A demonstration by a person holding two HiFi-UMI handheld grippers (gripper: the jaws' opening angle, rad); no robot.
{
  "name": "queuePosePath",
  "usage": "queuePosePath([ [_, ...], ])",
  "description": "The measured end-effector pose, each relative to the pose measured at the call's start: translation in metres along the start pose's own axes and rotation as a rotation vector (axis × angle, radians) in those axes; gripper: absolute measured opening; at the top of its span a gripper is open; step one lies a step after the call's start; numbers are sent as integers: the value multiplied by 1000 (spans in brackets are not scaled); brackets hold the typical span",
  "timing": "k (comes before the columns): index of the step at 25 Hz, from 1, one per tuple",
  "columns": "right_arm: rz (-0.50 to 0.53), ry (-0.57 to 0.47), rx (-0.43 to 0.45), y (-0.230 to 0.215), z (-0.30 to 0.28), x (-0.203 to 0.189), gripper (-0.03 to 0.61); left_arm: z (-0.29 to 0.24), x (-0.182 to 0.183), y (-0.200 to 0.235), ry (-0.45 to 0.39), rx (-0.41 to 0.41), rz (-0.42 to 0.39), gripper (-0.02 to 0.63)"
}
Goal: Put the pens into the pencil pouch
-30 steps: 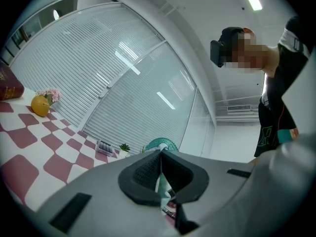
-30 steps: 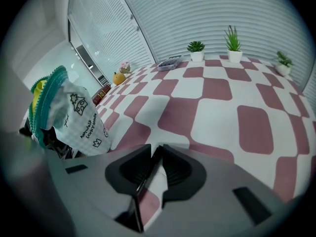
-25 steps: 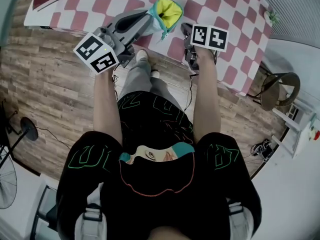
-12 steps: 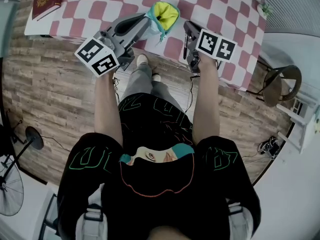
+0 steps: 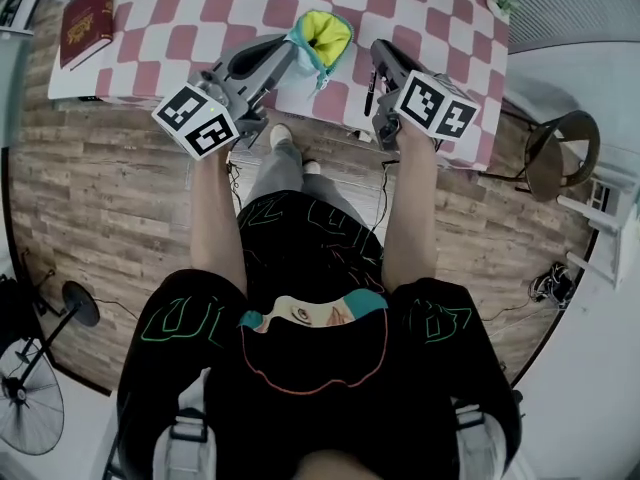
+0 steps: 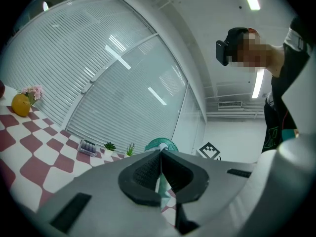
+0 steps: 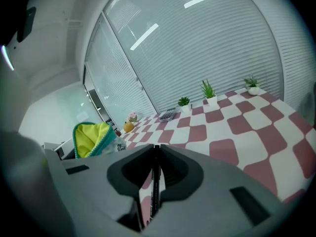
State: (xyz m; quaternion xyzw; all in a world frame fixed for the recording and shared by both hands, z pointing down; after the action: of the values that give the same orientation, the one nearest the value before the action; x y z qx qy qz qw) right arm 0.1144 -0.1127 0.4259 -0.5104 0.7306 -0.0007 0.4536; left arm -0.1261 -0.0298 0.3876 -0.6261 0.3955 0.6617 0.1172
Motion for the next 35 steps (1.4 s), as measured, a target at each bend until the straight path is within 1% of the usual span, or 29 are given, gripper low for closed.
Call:
queuePosePath([
  [9, 10, -182, -9, -1, 44, 16, 46, -18, 6, -10, -2, -41, -10, 2],
  [14, 39, -325, 21, 4, 63, 29, 46, -26, 10, -11, 8, -59, -20, 2],
  [16, 53, -366, 34, 8, 69, 34, 46, -27, 10, -11, 12, -65, -27, 2],
  [19, 56, -400, 44, 14, 77, 39, 46, -28, 10, -12, 21, -69, -16, 2],
  [27, 73, -511, 69, 23, 101, 56, 46, -41, 11, -20, 72, -95, -33, 2],
  [35, 155, -578, 107, 33, 112, 69, 46, -59, 7, -27, 101, -142, -44, 2],
])
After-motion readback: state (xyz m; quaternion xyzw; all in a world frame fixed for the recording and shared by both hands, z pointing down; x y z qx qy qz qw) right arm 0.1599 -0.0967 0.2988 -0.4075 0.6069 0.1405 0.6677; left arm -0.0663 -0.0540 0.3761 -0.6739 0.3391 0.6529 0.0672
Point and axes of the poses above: the fingertips, and each gripper's own axes: z backward along the fingers, y to its left, x out of its top, the point moved 8 cm from there along z, backward along the fingers, and after that the axes turned 13 degrees about y, right-handed, at the moved point
